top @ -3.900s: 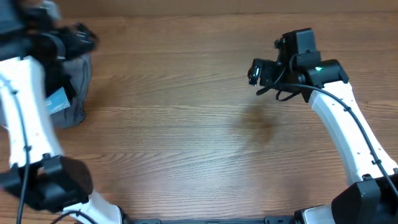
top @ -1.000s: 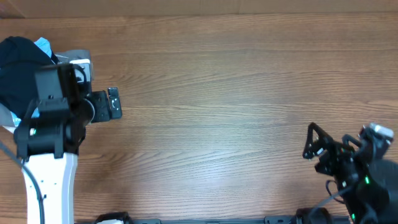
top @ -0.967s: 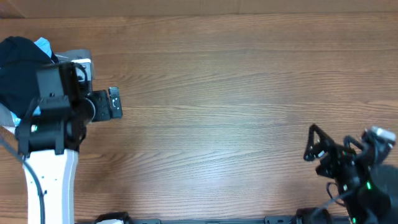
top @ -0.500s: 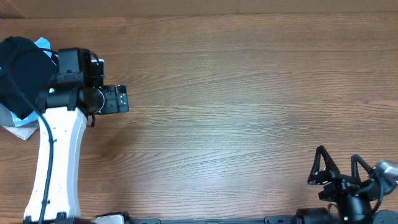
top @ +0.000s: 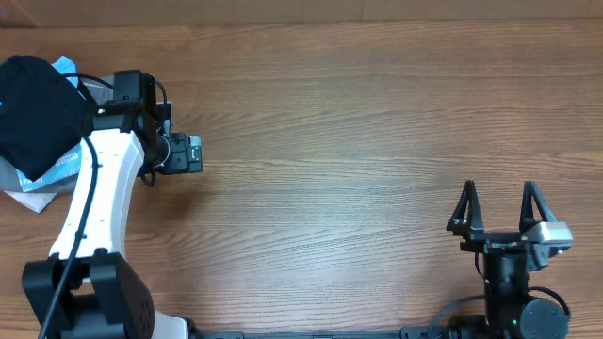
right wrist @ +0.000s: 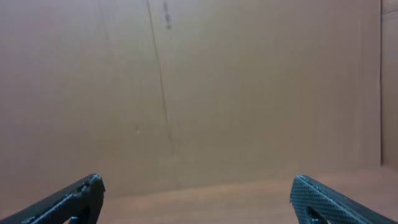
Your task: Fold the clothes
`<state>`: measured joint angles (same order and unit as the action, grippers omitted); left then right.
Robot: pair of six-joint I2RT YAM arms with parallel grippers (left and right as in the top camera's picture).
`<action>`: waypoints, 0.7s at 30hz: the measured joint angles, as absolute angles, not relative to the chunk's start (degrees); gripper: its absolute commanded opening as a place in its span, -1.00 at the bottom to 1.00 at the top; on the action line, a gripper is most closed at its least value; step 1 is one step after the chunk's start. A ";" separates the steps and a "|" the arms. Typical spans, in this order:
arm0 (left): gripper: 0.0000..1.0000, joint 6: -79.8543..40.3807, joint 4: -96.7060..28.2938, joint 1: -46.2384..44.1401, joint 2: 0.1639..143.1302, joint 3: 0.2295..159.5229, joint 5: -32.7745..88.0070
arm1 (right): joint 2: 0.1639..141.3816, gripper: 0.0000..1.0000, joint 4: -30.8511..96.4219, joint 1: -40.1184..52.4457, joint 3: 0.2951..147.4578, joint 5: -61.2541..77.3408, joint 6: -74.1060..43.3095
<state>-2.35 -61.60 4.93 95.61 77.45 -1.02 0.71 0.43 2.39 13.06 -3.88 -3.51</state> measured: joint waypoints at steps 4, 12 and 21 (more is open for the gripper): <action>1.00 -2.35 -61.60 4.93 97.62 77.41 -1.02 | 0.62 1.00 -8.99 2.39 4.49 -3.90 -0.47; 1.00 -2.35 -61.58 4.93 98.80 77.38 -1.02 | 0.78 1.00 4.45 2.33 1.06 -4.36 1.30; 1.00 -2.35 -61.58 4.93 98.80 77.38 -1.02 | 0.73 1.00 4.56 2.28 1.06 -4.47 1.52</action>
<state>-2.35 -61.58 4.93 98.80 77.38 -1.02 0.73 4.56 2.28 1.06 -4.47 1.52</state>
